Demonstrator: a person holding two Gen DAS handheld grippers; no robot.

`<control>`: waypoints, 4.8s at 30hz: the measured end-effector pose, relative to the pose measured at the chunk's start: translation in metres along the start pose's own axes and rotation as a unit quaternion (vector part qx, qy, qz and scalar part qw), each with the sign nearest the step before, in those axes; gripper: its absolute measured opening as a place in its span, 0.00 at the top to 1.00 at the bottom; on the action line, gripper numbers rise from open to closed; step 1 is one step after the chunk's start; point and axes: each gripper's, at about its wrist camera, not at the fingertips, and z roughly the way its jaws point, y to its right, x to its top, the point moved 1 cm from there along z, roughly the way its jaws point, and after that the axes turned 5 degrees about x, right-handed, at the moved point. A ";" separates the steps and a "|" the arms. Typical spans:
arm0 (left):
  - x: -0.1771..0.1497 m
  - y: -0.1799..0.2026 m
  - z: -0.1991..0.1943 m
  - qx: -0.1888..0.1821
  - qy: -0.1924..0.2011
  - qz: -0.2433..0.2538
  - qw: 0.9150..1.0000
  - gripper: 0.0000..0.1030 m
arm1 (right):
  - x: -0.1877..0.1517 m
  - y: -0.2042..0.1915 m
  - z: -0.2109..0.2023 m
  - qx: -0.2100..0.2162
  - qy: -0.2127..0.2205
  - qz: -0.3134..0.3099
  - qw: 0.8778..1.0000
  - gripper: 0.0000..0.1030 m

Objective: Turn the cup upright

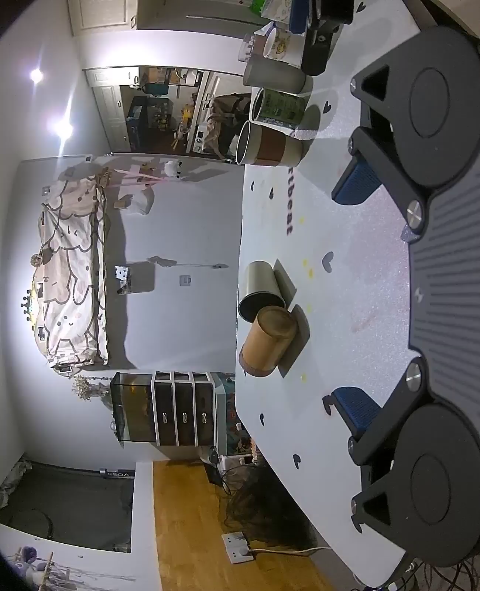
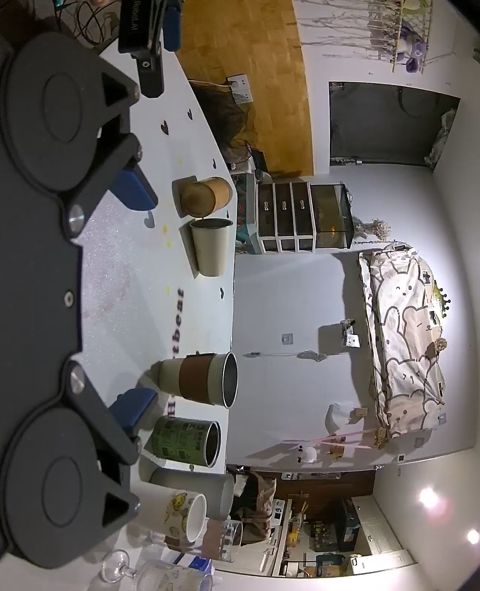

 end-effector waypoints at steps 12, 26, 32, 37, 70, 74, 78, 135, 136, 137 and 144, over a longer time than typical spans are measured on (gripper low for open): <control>0.000 0.000 0.000 0.000 0.000 0.000 1.000 0.00 | -0.002 0.003 0.002 -0.003 -0.001 0.001 1.000 0.00; -0.001 -0.001 0.004 0.000 0.000 0.000 1.000 0.00 | 0.002 0.001 0.001 -0.005 -0.001 0.004 1.000 0.00; -0.002 -0.002 0.003 0.000 -0.001 0.000 1.000 0.00 | 0.002 0.001 0.001 -0.005 -0.001 0.005 1.000 0.00; -0.002 -0.002 0.003 0.000 -0.001 -0.001 1.000 0.00 | 0.002 0.001 0.000 -0.005 0.000 0.005 1.000 0.00; -0.002 -0.004 0.004 0.000 -0.002 -0.001 1.000 0.00 | 0.002 0.002 0.000 -0.005 0.001 0.005 1.000 0.00; -0.002 -0.004 0.005 0.000 -0.002 -0.001 1.000 0.00 | 0.002 0.001 0.000 -0.007 0.001 0.005 1.000 0.00; -0.003 -0.005 0.007 0.002 -0.002 -0.003 1.000 0.00 | 0.002 0.001 -0.001 -0.008 0.002 0.004 1.000 0.00; 0.079 -0.019 0.244 0.099 -0.195 -0.134 0.966 0.32 | -0.042 0.031 -0.024 -0.017 0.000 0.031 0.999 0.00; 0.076 -0.016 0.234 0.089 -0.198 -0.118 0.969 0.32 | -0.042 0.031 -0.024 -0.017 0.001 0.032 0.999 0.00; 0.072 -0.013 0.224 0.078 -0.200 -0.105 0.971 0.32 | -0.041 0.032 -0.024 -0.017 0.003 0.032 0.999 0.00; 0.048 0.023 0.161 -0.034 -0.218 -0.049 0.974 0.32 | -0.037 0.035 -0.028 -0.022 0.012 0.033 0.999 0.00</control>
